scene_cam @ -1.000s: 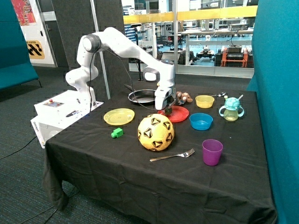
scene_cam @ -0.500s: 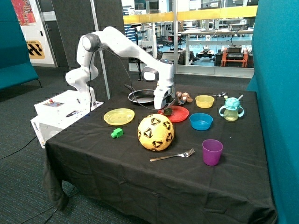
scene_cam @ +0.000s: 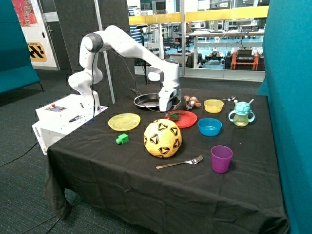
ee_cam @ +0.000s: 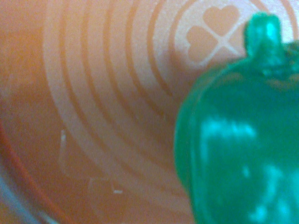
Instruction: Cook the capsicum and place it on a plate
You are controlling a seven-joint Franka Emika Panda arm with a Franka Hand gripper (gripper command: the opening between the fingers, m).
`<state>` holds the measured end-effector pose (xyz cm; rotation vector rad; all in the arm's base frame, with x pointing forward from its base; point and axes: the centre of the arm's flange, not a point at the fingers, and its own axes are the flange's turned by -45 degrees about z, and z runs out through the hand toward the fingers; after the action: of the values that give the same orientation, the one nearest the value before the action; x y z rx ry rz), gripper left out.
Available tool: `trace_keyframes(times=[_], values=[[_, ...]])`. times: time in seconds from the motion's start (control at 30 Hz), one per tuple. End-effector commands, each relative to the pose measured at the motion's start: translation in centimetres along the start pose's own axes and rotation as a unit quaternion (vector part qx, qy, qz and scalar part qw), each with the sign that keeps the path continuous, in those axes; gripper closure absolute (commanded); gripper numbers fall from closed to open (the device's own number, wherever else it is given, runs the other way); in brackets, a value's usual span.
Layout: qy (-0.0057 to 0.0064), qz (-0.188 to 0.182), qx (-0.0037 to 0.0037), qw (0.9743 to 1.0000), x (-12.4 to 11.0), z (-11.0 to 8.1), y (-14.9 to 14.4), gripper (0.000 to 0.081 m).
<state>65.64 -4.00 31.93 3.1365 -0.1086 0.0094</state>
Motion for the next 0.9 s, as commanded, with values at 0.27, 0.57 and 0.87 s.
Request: trace_keyframes(times=[0.27,0.57,0.87], values=[[-0.003,-0.016,0.00152,0.9999,-2.2,-3.7,-0.4,0.0],[-0.003,-0.021,0.00153,0.9998,-3.9,-4.9,-0.5,0.0],[-0.003,-0.033,0.00157,0.9994,-6.1,-6.8,-1.0,0.0014]])
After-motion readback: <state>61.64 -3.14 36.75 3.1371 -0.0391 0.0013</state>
